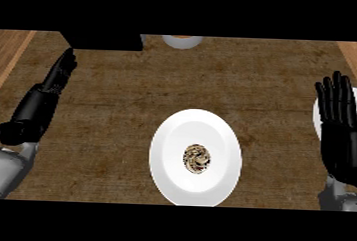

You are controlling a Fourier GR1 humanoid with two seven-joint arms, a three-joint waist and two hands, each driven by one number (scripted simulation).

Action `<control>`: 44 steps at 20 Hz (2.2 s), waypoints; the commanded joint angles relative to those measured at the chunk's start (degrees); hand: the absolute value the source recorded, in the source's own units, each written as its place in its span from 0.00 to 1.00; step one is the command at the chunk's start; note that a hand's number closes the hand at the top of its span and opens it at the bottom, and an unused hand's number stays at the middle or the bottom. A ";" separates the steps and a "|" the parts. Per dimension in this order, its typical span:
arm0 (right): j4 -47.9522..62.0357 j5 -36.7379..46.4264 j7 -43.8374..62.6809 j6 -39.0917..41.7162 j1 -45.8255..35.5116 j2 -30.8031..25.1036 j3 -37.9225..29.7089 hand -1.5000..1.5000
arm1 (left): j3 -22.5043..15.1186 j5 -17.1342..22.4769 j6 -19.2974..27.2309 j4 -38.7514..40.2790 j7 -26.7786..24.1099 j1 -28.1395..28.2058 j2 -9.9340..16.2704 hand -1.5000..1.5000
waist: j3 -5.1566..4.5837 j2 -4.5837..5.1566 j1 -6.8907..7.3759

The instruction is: Pick the cupcake from the plate and place it in the plate

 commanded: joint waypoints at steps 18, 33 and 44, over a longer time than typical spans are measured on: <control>-16.97 40.77 12.61 -50.41 31.57 11.45 19.19 0.00 | -3.72 10.76 2.13 7.18 15.82 14.09 -14.79 0.50 | 0.23 -0.64 -0.33; -26.58 76.84 54.47 -12.47 36.81 11.53 32.49 0.00 | -4.90 9.18 2.88 5.87 17.60 12.54 -17.22 0.50 | -0.01 0.13 1.49; -9.02 80.57 89.75 -6.28 5.92 11.57 41.06 0.00 | -1.76 8.75 0.90 3.98 19.76 12.67 -15.14 0.50 | 0.32 -0.45 1.31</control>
